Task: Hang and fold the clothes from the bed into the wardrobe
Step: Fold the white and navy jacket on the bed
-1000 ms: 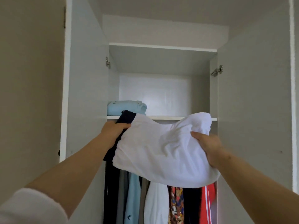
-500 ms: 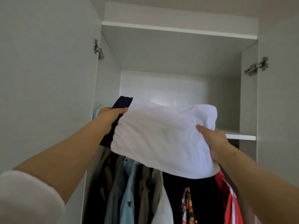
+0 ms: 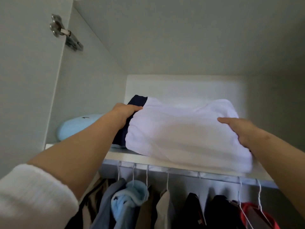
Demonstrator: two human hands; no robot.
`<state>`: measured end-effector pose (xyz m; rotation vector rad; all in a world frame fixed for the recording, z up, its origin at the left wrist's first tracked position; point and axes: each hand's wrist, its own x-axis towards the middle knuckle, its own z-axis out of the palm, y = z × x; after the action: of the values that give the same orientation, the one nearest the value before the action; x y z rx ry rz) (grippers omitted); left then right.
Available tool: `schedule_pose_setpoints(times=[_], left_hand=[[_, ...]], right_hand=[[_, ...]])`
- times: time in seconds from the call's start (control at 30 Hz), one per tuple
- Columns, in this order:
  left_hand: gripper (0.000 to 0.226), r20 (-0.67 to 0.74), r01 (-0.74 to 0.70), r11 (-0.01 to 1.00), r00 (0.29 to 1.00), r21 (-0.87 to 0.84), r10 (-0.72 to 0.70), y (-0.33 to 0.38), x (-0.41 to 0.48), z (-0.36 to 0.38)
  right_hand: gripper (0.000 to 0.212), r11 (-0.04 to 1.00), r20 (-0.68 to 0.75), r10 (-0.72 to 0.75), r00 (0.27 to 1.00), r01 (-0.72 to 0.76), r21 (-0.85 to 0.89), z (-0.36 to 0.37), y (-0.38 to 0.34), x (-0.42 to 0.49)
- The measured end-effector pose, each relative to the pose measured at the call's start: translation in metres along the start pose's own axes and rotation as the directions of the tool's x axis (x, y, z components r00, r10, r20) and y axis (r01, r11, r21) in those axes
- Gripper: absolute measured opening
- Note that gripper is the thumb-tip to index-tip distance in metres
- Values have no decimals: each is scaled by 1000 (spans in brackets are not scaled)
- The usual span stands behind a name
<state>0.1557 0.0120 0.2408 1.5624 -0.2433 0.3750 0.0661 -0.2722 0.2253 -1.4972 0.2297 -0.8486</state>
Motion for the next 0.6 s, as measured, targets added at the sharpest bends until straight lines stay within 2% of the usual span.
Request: schedule_pose_setpoints(times=[0.13,0.2,0.27,0.37,0.43,0.5,0.57,0.6], left_hand=[[41,98,-29,957,995,288,1,-17,38,49],[39,155,-68,896,988,438,-1,-24,54,70],[39,220,-131,738,975,662,-24,-29,69,89],[38,266,-207,459,962,864,-66,-38,82,107],[37,284,-253,343,958,904,-40,-42,87,114],[33,311,-345,303,938,888,153,-39,87,116],[28,342,-518,404,834,754,432,-29,76,116],[24,403,-632,472,766,614,501,-23,67,117]], right_hand=[[49,966,-46,67,997,-76,-246,-13,20,57],[35,915,-38,91,995,-98,-392,-18,31,73],[20,818,-9,134,991,-116,-564,-21,36,82],[38,714,-3,86,996,-63,-698,-27,40,91],[41,636,8,82,997,-46,-770,-28,39,90],[40,595,1,76,997,-45,-802,-29,39,88],[41,575,-32,88,996,-77,-815,-27,35,78],[41,578,-50,57,997,-74,-813,-26,31,72]])
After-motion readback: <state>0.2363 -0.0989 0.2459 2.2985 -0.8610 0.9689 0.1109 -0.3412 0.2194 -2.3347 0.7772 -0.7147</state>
